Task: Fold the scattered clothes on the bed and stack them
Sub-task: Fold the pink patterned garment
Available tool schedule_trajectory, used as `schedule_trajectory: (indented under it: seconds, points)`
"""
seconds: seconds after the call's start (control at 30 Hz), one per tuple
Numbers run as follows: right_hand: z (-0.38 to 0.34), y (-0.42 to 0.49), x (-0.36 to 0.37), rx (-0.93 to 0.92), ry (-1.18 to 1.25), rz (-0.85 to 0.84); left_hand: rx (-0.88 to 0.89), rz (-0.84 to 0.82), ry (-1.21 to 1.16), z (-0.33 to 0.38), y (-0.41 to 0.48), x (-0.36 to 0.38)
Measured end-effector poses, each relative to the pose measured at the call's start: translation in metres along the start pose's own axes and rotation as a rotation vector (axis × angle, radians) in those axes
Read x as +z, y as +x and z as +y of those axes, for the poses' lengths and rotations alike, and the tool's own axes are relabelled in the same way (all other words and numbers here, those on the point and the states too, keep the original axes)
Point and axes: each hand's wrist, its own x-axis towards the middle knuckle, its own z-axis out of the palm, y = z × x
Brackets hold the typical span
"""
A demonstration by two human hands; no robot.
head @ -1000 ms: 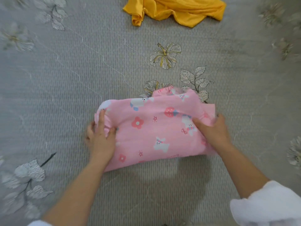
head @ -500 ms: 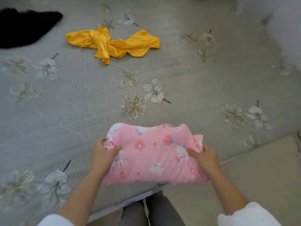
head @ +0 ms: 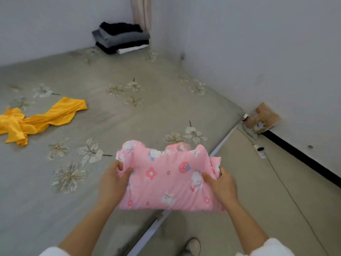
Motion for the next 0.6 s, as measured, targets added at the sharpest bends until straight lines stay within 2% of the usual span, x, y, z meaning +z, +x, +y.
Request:
schedule_trajectory:
  seconds: [0.37,0.6]
  points:
    - [0.082,0.148,-0.218,-0.026,-0.075,0.202,0.228,-0.241,-0.032,0.203,0.001,0.21]
    - [0.111,0.256,-0.287,0.002,-0.018,0.273,0.285,-0.352,0.061,0.293,0.04,0.317]
